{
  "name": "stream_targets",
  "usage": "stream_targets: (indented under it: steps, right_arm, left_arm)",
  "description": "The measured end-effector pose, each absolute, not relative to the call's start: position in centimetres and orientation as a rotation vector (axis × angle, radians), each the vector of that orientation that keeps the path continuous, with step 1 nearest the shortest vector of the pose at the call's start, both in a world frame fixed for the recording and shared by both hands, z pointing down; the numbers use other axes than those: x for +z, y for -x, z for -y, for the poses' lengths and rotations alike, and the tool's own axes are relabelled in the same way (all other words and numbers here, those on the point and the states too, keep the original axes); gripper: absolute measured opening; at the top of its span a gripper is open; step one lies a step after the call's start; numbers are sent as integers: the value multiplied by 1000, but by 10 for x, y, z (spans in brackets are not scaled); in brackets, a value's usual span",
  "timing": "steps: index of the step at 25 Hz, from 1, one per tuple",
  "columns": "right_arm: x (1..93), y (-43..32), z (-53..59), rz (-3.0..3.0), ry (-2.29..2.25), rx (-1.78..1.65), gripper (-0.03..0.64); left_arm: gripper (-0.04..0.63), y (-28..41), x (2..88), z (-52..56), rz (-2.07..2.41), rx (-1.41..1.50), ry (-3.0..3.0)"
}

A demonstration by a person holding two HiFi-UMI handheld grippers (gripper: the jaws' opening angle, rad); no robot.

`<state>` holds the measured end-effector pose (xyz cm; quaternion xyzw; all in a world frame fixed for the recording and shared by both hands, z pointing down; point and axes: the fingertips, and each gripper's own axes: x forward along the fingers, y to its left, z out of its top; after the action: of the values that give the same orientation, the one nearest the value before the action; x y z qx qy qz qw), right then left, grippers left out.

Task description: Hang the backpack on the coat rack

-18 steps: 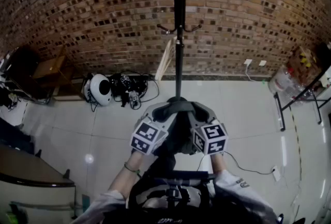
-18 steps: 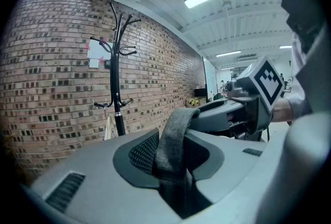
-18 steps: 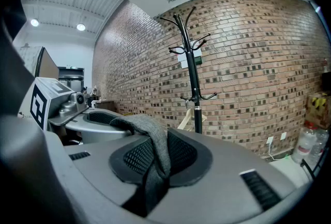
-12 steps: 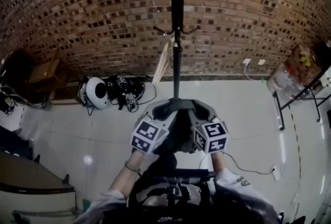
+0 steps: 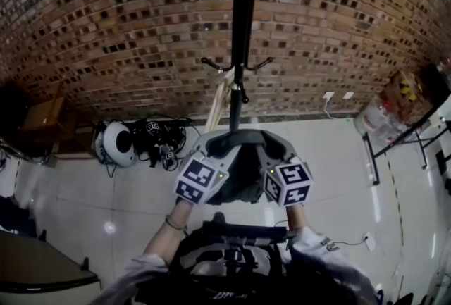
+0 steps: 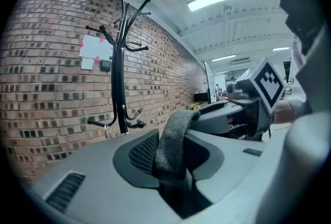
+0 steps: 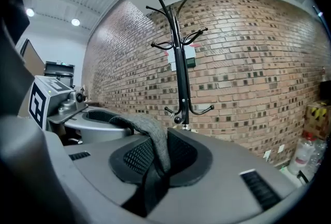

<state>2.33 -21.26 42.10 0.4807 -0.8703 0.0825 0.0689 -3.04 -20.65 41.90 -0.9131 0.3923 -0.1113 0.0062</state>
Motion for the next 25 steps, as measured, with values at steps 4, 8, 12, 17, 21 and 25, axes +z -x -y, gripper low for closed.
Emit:
stream_targets:
  steps: [4,8,12,17,21,25]
  right_arm:
    - [414,-25,257,2616,-1481,238,71]
    - [418,-25,291,2591,-1496,242,71]
    - [427,-23,316,2567,-1492,250,71]
    - [436,-26,335,2548,-1504,285,71]
    - [445,-27,349,2531,-1488,299,71]
    - [456,-25,359,2531,-1469,317,71]
  left_arm:
    - [114,30,410,253,-1188,-333,2845]
    - [114,29,417,286,-1141,-360,2870]
    - [114,30,427,309,-1133,-382,2894]
    - [114,28,437,327,-1112,-388,2937]
    - [114,26,446,340,-1106,-404,2962]
    - [114,26,455,350,-1091,-422,2971]
